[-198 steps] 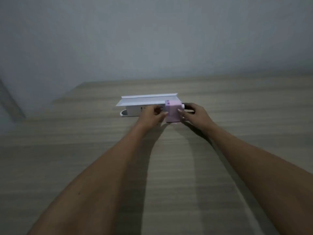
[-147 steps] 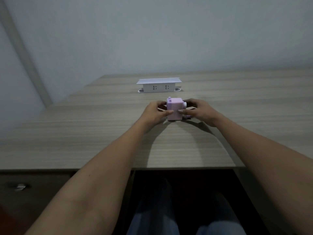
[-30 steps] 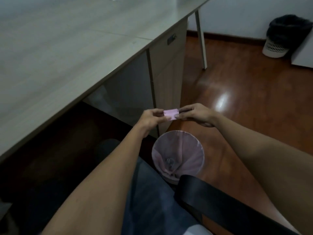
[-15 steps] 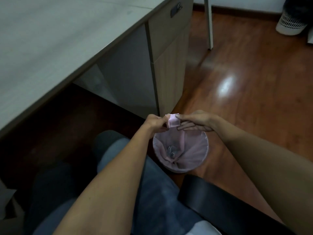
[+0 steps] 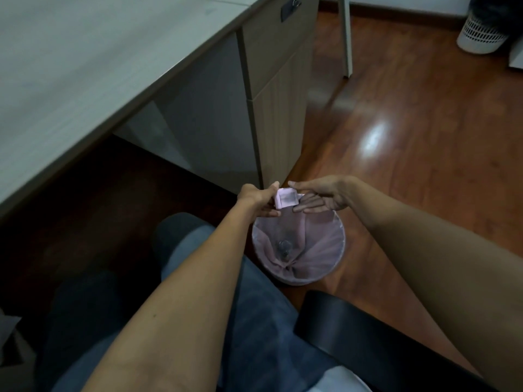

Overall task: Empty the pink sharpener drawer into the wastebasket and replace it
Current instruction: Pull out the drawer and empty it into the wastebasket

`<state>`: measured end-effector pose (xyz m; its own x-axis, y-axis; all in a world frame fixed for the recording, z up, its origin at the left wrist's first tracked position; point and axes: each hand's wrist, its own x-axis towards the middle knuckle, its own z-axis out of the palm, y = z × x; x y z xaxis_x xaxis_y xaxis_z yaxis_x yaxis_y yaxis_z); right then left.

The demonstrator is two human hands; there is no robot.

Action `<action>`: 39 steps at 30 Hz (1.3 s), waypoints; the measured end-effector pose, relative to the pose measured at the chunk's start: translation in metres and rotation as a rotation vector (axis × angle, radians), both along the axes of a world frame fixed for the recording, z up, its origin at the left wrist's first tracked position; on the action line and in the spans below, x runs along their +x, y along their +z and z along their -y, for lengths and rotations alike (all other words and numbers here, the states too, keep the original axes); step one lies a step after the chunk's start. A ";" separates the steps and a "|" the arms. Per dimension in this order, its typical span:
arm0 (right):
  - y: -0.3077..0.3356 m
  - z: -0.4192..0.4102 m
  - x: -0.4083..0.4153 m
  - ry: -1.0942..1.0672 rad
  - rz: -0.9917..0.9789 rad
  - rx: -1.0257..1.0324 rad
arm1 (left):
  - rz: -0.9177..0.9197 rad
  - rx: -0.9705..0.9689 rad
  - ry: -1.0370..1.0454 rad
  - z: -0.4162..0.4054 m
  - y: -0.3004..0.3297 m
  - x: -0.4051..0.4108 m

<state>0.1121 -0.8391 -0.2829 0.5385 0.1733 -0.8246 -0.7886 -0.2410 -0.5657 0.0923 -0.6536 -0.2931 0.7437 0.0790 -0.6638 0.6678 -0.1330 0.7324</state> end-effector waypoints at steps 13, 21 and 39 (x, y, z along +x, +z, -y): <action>0.016 0.004 -0.001 -0.004 0.186 0.162 | 0.228 -0.010 -0.148 -0.016 0.011 0.001; 0.048 0.003 0.008 -0.005 0.572 0.063 | 0.462 -0.019 -0.206 -0.021 0.060 0.011; 0.249 0.003 0.018 0.063 1.061 0.096 | 0.976 0.150 -0.275 -0.029 0.253 0.018</action>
